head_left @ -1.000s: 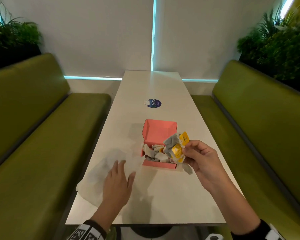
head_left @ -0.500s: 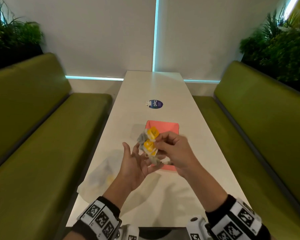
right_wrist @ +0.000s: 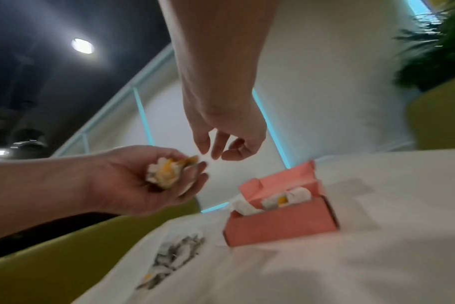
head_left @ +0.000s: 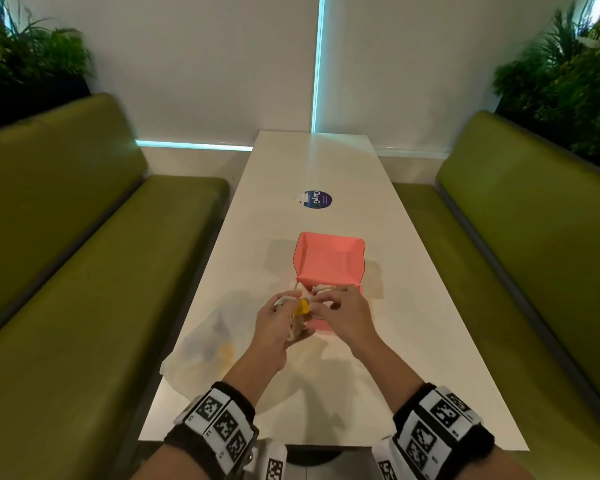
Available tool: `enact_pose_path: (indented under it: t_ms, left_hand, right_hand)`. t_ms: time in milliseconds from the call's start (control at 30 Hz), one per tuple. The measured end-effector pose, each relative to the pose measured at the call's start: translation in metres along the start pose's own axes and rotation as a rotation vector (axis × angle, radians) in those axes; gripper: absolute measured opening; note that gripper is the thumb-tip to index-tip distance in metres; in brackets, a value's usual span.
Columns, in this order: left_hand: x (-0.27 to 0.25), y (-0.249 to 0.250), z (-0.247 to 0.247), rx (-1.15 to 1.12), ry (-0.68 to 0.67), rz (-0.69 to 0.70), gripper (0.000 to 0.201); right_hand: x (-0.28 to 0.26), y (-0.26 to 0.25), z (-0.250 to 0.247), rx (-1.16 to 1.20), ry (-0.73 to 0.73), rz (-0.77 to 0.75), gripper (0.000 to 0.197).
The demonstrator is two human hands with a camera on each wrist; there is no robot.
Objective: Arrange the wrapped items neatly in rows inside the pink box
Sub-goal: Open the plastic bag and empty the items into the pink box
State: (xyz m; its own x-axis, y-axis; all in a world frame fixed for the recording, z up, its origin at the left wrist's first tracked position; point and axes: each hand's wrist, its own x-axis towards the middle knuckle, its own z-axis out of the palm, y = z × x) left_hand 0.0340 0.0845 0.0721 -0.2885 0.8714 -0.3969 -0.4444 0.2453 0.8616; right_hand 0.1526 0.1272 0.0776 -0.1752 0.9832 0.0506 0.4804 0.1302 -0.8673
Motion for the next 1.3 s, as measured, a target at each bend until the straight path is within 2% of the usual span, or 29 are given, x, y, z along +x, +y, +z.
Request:
enact_pose_path:
  t_ms: [67,167,233,333,433,567,767,867,967,1033,1167,1233,1300]
  left_hand:
    - [0.003,-0.005,-0.011,0.088,0.086,0.011,0.013]
    - [0.003,-0.017,-0.028,0.22,0.088,0.03,0.016]
    - [0.002,-0.024,-0.038,0.291,0.049,0.05,0.02]
    - [0.0,-0.029,-0.05,0.336,-0.003,0.073,0.02]
    - [-0.002,-0.037,-0.056,0.373,-0.056,0.075,0.019]
    - [-0.005,-0.05,-0.057,0.461,-0.13,0.112,0.017]
    - [-0.01,-0.071,-0.043,0.648,-0.192,0.227,0.015]
    - [-0.015,-0.08,-0.033,0.678,-0.207,0.219,0.023]
    - [-0.017,-0.085,-0.024,0.713,-0.172,0.224,0.033]
    - [-0.016,-0.087,-0.02,0.715,-0.161,0.196,0.039]
    - [-0.013,-0.09,-0.013,0.684,-0.159,0.139,0.049]
    - [-0.014,-0.091,-0.011,0.684,-0.149,0.132,0.05]
    - [-0.014,-0.093,-0.011,0.696,-0.128,0.124,0.049]
  right_hand:
    - [0.006,0.018,-0.004,-0.197,0.009,0.001,0.021]
    - [0.004,0.057,-0.005,-0.575,-0.194,0.03,0.032]
    - [-0.001,0.076,-0.005,-0.653,-0.249,0.017,0.034]
    - [-0.009,0.088,-0.013,-0.712,-0.201,0.022,0.029]
    - [-0.025,0.1,-0.028,-0.809,-0.227,0.051,0.025]
    - [-0.053,0.106,-0.054,-0.773,-0.31,0.073,0.028]
    - [-0.087,0.103,-0.08,-0.726,-0.424,0.085,0.02]
    - [-0.089,0.1,-0.082,-0.686,-0.443,0.085,0.017]
    - [-0.084,0.094,-0.074,-0.653,-0.284,0.036,0.022]
    - [-0.08,0.086,-0.061,-0.601,-0.244,-0.048,0.03]
    - [-0.067,0.082,-0.025,-0.527,-0.323,-0.225,0.048]
    - [-0.062,0.088,-0.011,-0.574,-0.39,-0.241,0.054]
    - [-0.059,0.091,-0.005,-0.618,-0.396,-0.242,0.052]
